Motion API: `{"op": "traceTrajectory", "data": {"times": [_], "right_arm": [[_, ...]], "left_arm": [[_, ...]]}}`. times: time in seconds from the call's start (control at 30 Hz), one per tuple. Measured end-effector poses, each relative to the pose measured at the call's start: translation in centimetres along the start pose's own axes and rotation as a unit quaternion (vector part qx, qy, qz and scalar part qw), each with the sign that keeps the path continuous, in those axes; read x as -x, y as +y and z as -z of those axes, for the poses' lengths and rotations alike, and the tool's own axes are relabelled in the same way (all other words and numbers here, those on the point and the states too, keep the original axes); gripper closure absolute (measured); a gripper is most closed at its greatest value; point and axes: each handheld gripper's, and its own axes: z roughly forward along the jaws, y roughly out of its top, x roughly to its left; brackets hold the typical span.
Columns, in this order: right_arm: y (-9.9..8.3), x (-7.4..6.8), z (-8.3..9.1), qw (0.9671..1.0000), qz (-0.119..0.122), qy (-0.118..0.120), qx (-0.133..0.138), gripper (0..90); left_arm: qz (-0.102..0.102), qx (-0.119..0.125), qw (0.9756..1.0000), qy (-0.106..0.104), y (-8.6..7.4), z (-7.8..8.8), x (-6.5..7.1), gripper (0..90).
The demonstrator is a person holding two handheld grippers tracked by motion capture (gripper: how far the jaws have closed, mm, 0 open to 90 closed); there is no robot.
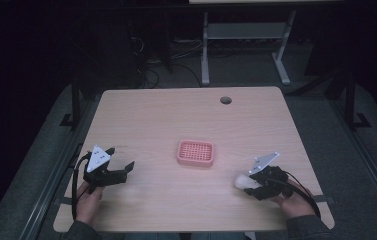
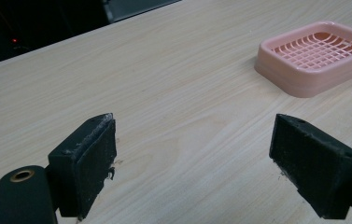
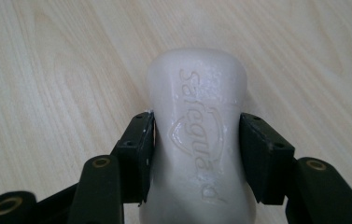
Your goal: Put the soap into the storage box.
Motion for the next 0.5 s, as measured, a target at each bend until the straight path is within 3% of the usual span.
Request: {"op": "traceTrajectory", "data": {"times": [0.5], "right_arm": [[4.8, 0.4, -0.3, 0.9988, 0.045, 0.012, -0.013, 47.6]], "left_arm": [[0.007, 0.006, 0.9999, 0.004, -0.1, 0.2, -0.4, 14.2]]}}
